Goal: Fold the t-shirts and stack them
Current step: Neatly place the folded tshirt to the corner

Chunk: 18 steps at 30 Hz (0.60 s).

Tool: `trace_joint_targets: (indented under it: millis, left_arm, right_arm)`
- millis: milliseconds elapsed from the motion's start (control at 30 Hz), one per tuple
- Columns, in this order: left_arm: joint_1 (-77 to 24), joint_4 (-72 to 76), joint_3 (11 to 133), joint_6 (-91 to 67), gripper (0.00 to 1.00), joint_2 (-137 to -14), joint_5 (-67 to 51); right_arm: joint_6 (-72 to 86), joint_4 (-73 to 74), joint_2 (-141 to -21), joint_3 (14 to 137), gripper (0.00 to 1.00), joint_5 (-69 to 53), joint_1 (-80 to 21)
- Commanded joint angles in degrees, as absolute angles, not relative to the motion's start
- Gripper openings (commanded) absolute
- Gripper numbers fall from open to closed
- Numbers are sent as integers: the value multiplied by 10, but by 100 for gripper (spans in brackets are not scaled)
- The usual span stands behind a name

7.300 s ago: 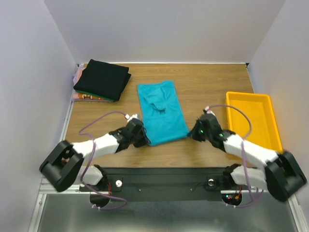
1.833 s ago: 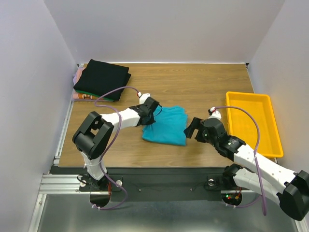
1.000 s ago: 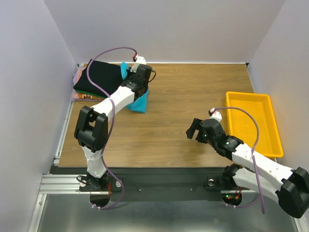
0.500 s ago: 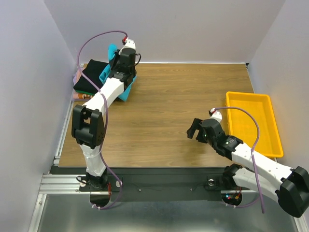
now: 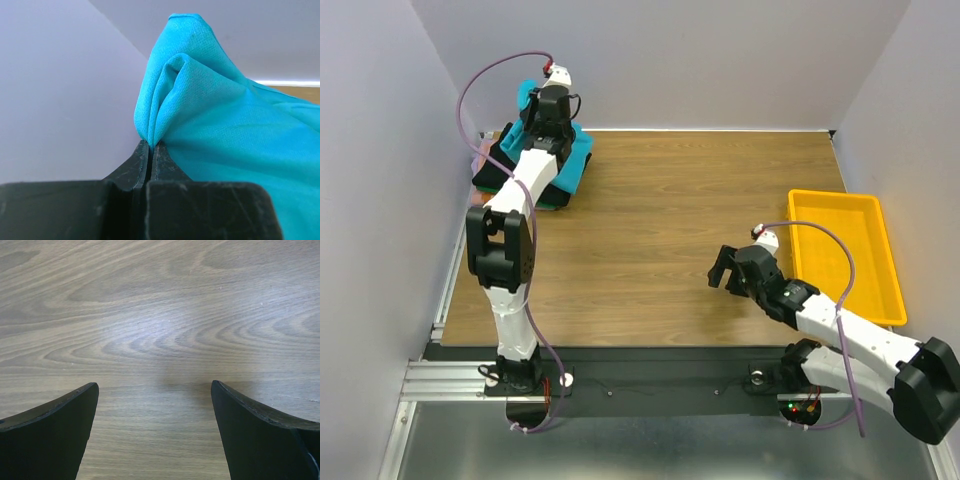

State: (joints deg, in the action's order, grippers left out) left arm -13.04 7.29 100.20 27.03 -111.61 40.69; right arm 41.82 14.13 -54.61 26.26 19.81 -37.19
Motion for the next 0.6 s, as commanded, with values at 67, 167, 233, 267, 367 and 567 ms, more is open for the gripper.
trace_joint_targets:
  millis: [67,167,233,267,367,567]
  left_arm:
    - [-85,108,1063,290,0,-1180,413]
    - [-69,103,1098,287,5,-1213,448]
    - [-53,97,1142,276,24,-1245,487]
    - [-48,74,1158,270,39,-1263,490]
    - [-44,51,1199,256,99,-1270,504]
    - [-58,-36,1201,138,98,-1176,470]
  right_arm:
    - [417,134,-562,276,100,234,-370]
    - [420,134,-572,282,100,238,-370]
    - [421,135,-582,284,100,240,-370]
    - [421,135,-585,286,100,242,-370]
    - [425,138,-598,289,100,253,-370]
    - [417,142,-601,306,100,229,-370]
